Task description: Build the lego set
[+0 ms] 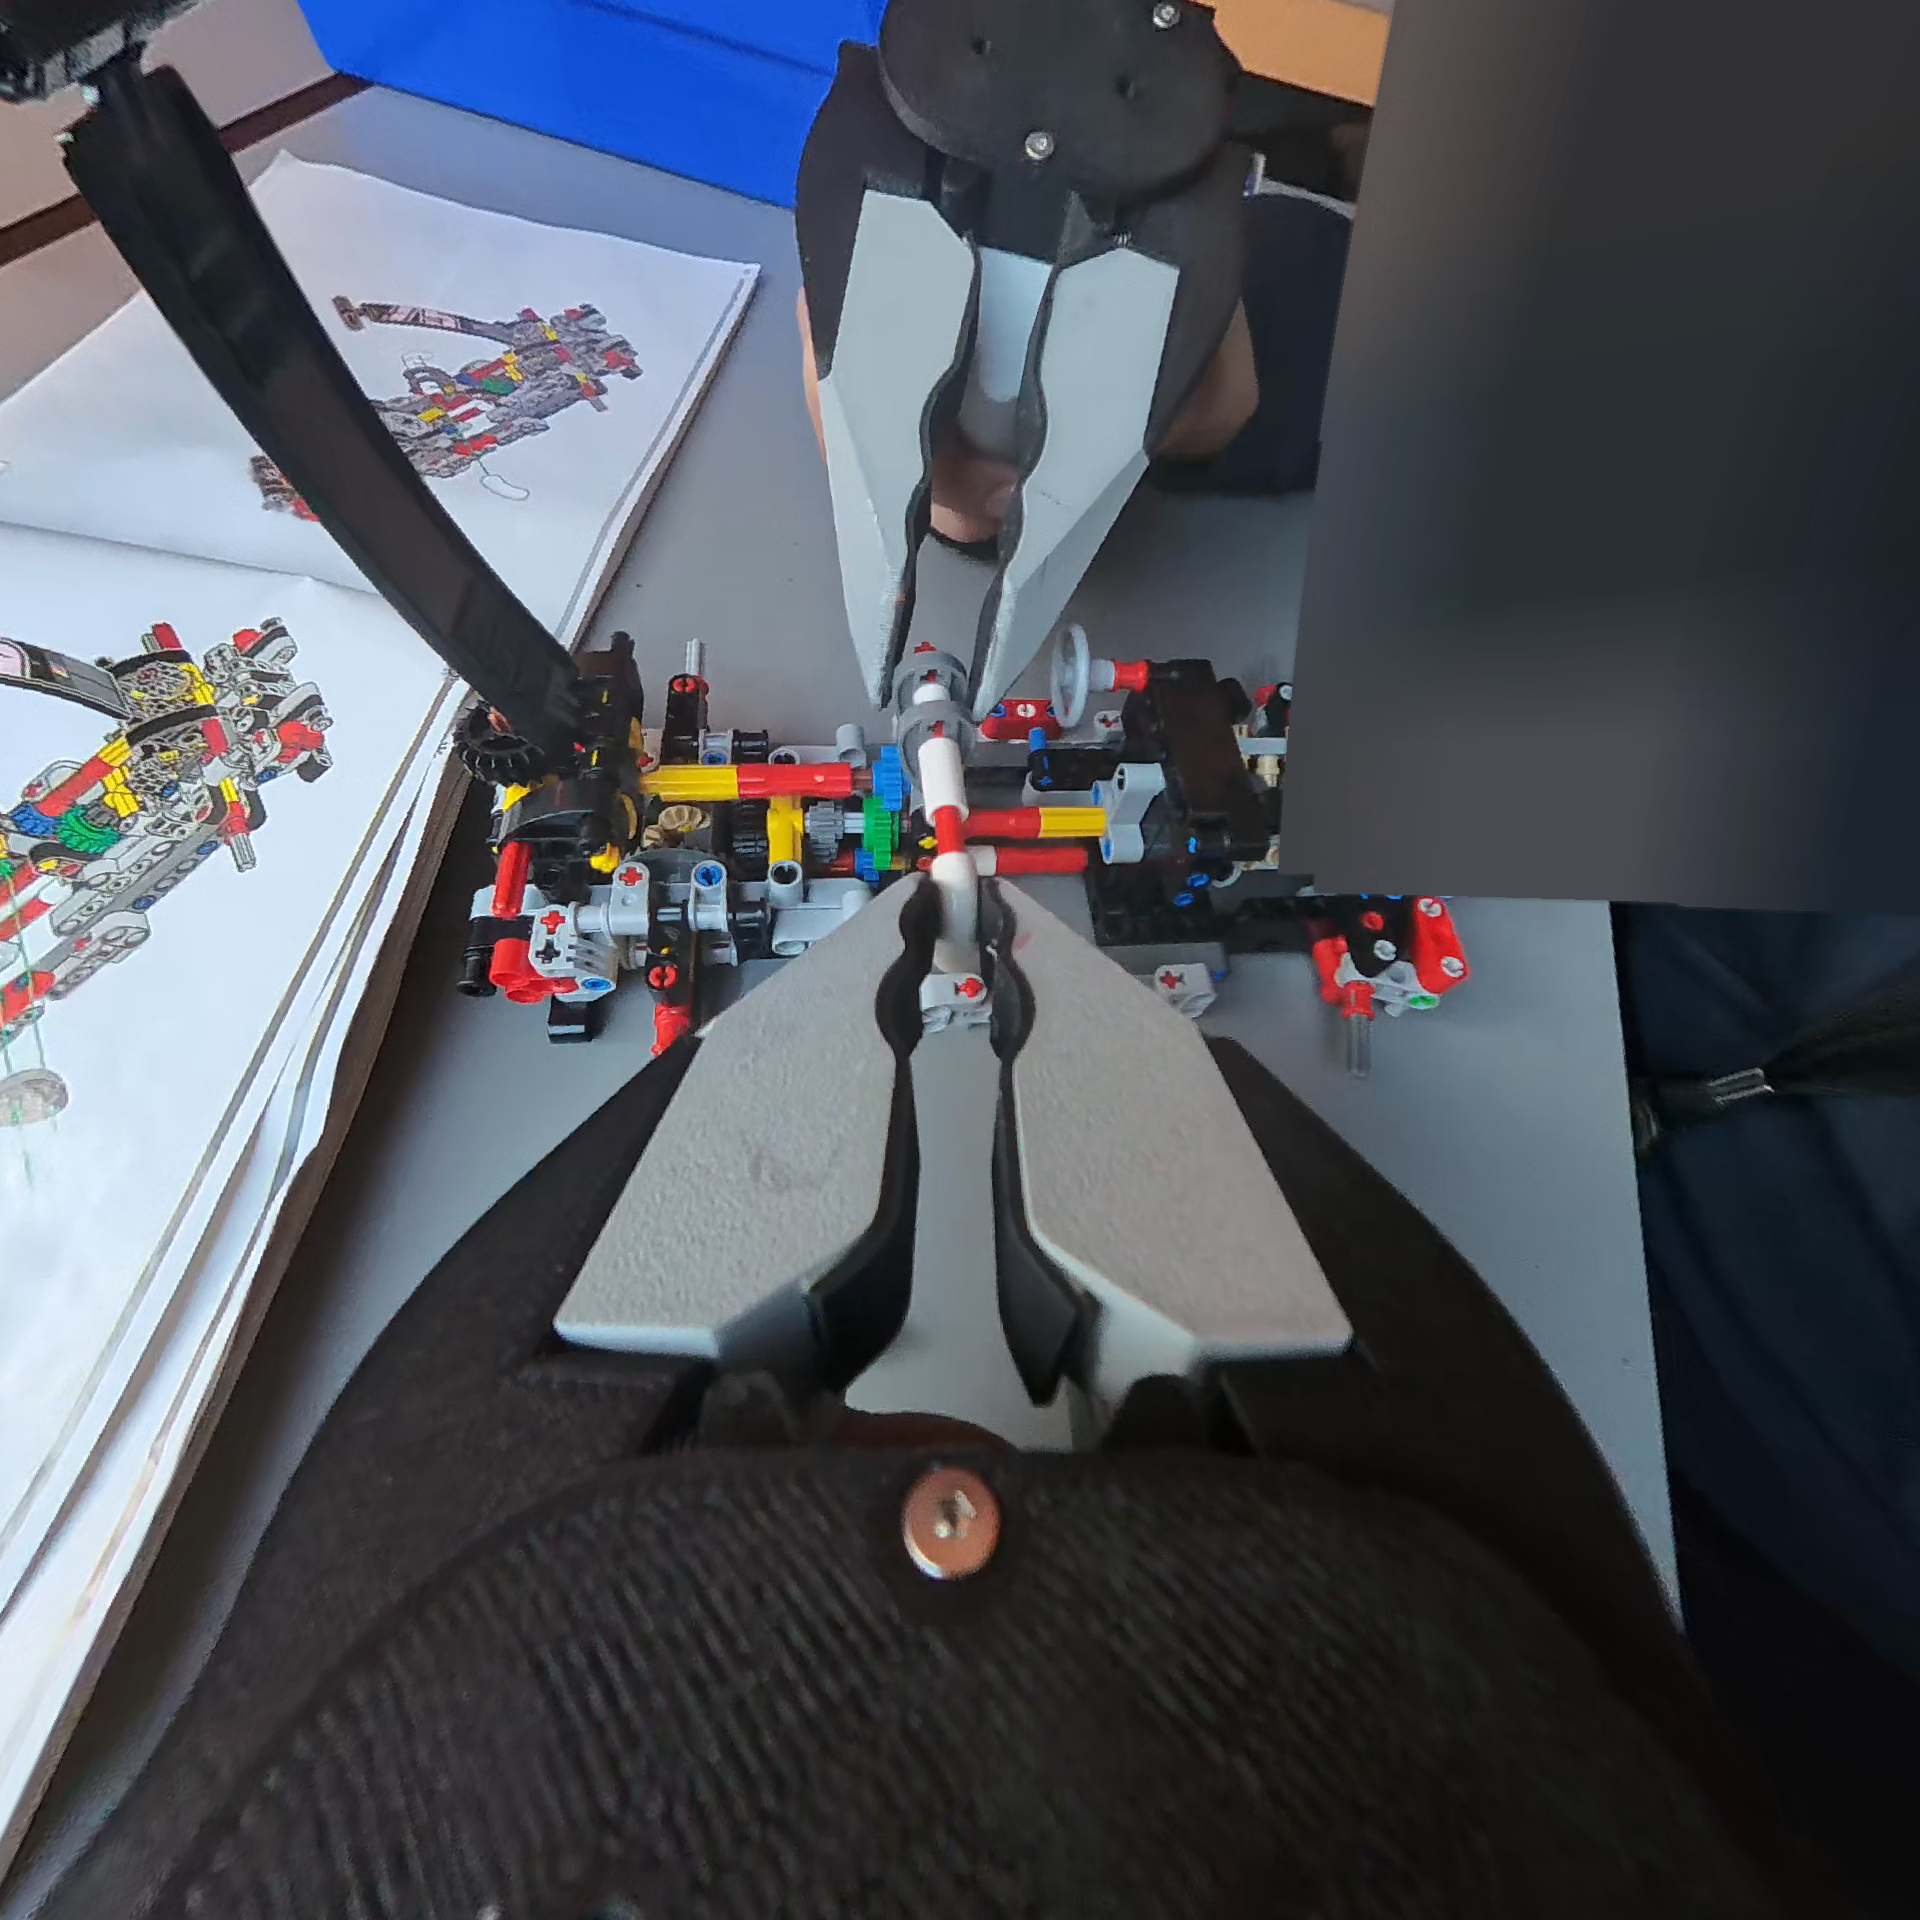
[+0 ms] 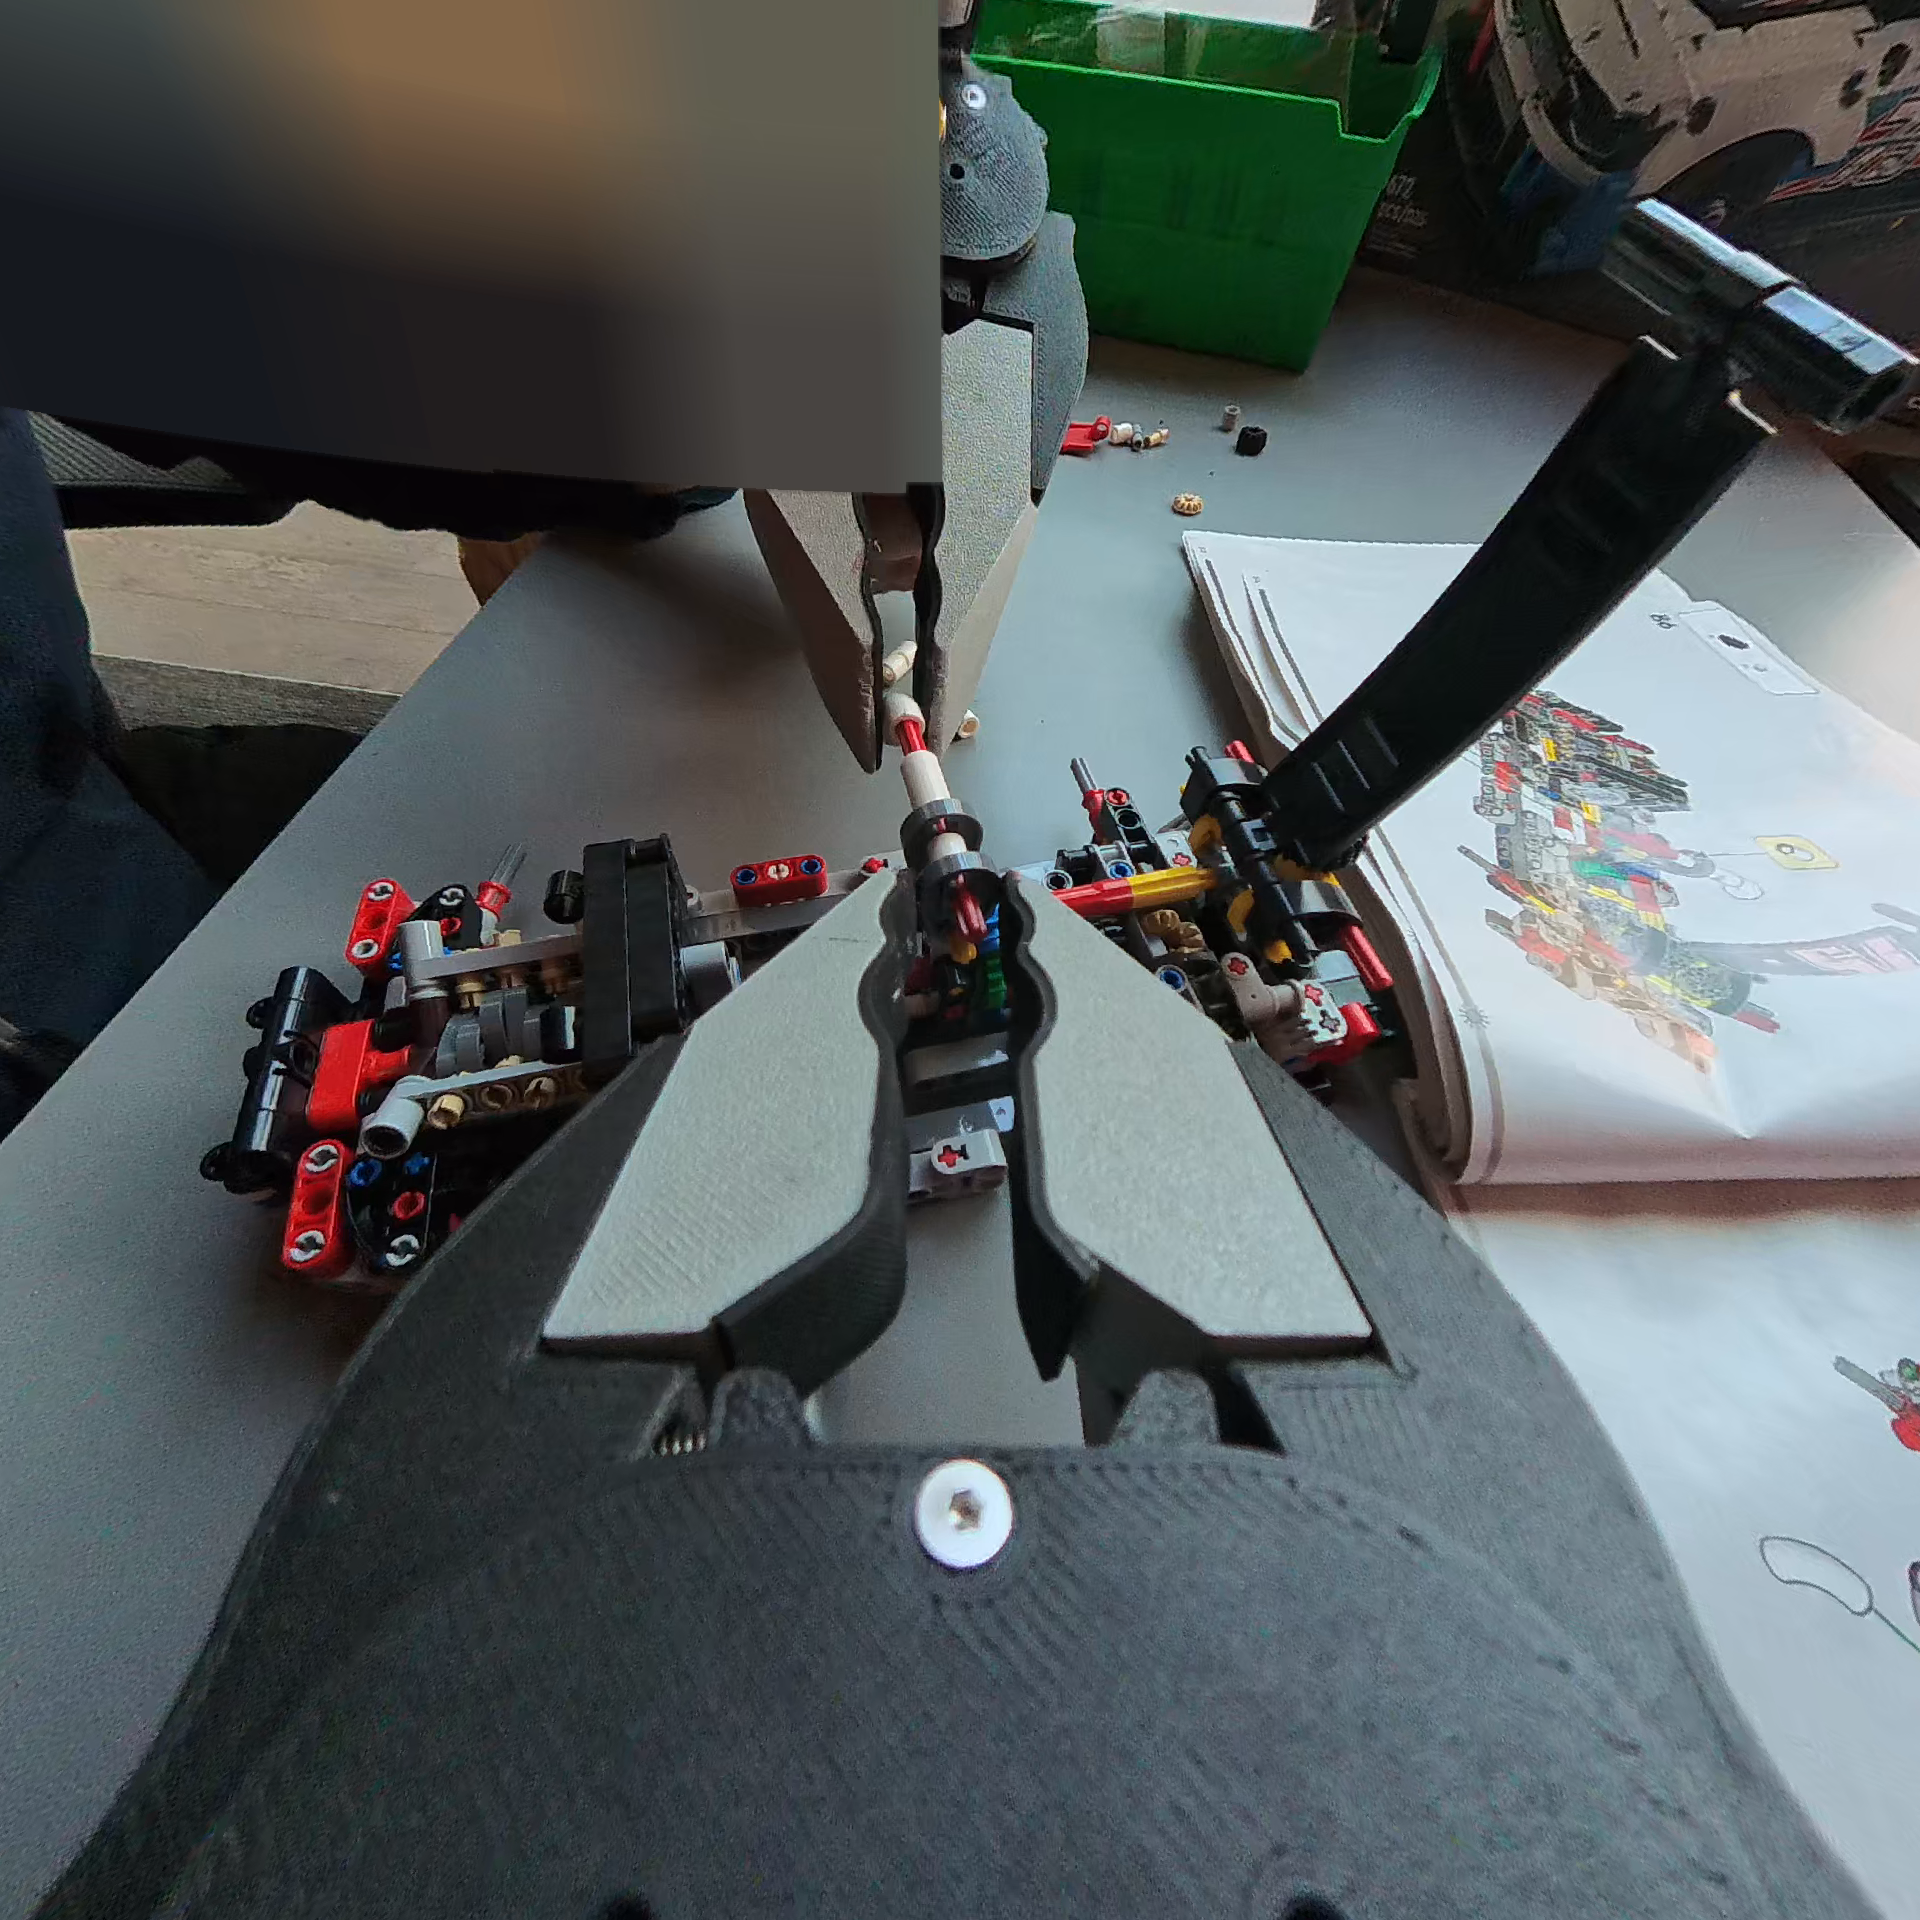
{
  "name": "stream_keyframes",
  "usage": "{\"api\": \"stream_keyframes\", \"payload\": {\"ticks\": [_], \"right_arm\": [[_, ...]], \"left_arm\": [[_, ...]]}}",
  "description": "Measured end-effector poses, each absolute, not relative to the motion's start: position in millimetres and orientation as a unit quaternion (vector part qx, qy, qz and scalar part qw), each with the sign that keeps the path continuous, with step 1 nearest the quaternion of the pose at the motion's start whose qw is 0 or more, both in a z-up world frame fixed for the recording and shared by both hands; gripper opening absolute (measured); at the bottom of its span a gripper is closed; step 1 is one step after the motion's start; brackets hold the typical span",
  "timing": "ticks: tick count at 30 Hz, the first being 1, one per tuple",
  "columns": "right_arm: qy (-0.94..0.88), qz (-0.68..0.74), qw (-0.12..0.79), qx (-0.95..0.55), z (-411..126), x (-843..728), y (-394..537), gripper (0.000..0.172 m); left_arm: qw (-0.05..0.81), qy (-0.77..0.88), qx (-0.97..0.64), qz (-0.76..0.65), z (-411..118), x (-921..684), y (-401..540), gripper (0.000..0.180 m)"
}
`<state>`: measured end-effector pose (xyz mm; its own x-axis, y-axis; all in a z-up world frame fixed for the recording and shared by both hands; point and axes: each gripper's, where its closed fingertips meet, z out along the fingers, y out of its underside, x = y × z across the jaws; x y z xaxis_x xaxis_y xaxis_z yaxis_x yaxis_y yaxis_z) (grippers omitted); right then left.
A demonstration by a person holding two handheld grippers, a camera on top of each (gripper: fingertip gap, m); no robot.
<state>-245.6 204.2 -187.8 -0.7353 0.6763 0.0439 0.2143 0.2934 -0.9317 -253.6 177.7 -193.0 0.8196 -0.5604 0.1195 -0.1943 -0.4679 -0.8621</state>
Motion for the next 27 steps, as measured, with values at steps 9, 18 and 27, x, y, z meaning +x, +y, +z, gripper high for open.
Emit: {"api": "stream_keyframes", "payload": {"ticks": [9, 18, 27], "right_arm": [[-0.776, 0.509, 0.236, -0.289, -188.6, -245.2, 207.2, 0.013], [-0.764, 0.531, 0.207, -0.303, -186.7, -245.1, 210.0, 0.013], [-0.761, 0.538, 0.191, -0.309, -186.8, -241.3, 222.8, 0.027]], "left_arm": [[0.439, 0.212, -0.853, -0.189, -197.2, -251.9, 182.1, 0.003], [0.463, 0.200, -0.841, -0.194, -190.9, -254.9, 186.2, 0.005], [0.485, 0.181, -0.832, -0.203, -185.8, -263.0, 183.1, 0.015]]}}
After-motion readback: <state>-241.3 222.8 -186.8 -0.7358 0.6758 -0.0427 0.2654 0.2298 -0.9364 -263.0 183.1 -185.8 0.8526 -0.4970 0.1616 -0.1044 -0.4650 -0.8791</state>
